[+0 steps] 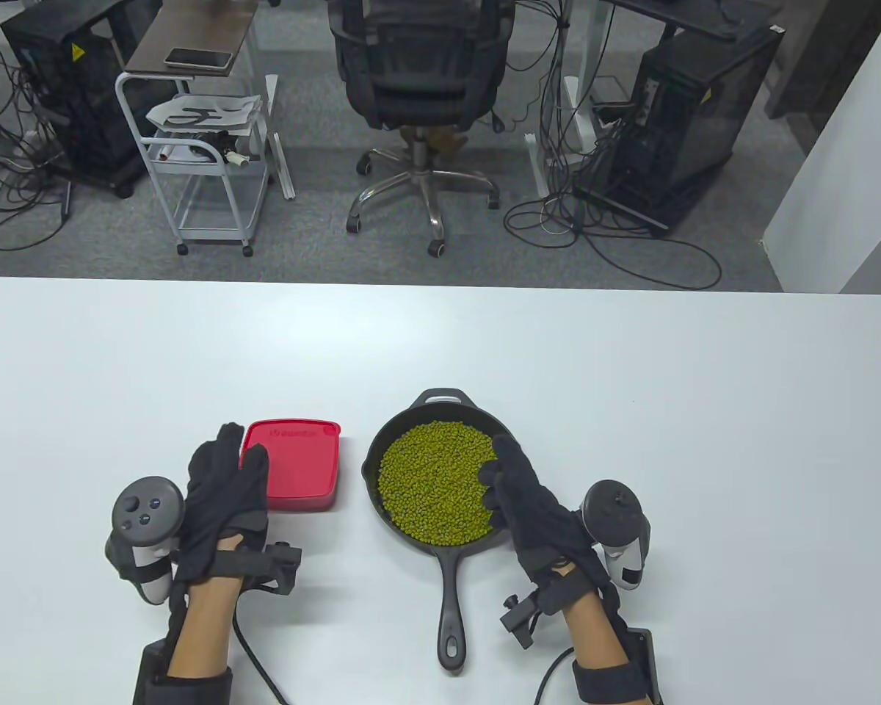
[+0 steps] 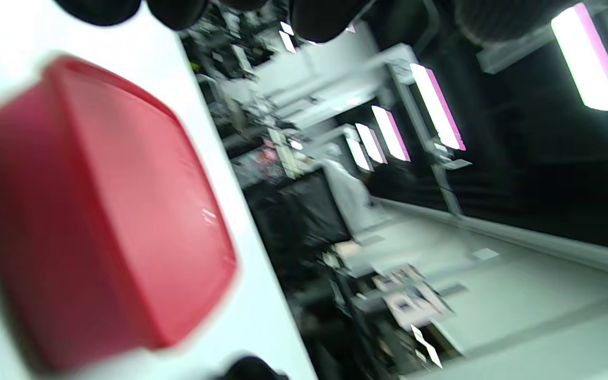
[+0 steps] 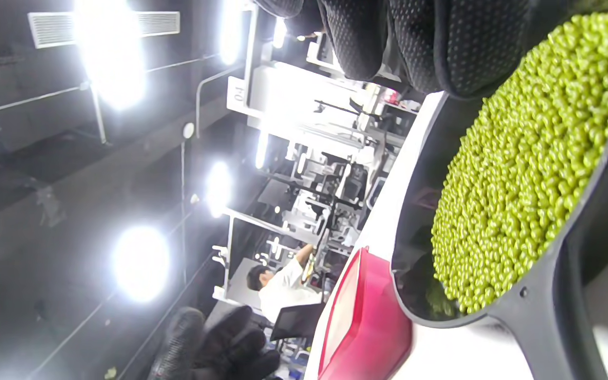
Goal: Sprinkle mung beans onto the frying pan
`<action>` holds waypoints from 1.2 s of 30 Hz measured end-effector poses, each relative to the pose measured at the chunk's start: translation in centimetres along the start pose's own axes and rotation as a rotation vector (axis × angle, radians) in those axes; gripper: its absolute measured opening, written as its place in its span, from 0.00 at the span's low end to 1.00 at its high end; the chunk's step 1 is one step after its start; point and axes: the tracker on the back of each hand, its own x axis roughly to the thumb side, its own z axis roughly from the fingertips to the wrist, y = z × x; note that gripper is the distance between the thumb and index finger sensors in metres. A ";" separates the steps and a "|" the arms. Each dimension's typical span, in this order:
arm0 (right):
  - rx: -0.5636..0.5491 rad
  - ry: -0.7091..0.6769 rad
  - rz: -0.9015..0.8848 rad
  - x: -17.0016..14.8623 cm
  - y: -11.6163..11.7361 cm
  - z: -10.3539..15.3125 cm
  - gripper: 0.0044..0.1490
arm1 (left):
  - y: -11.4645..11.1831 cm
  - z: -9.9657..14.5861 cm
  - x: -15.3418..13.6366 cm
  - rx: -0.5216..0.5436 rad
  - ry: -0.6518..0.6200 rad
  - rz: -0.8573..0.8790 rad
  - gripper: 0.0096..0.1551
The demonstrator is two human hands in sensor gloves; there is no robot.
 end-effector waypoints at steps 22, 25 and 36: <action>-0.084 -0.196 0.922 2.1 1.5 1.0 0.61 | -8.0 2.4 2.9 -0.199 -0.382 -0.563 0.65; -0.081 -0.187 0.920 2.0 1.6 1.0 0.61 | -8.0 2.3 2.8 -0.198 -0.383 -0.559 0.65; -0.069 -0.162 0.920 1.9 1.6 0.9 0.60 | -8.1 2.3 2.8 -0.198 -0.389 -0.557 0.64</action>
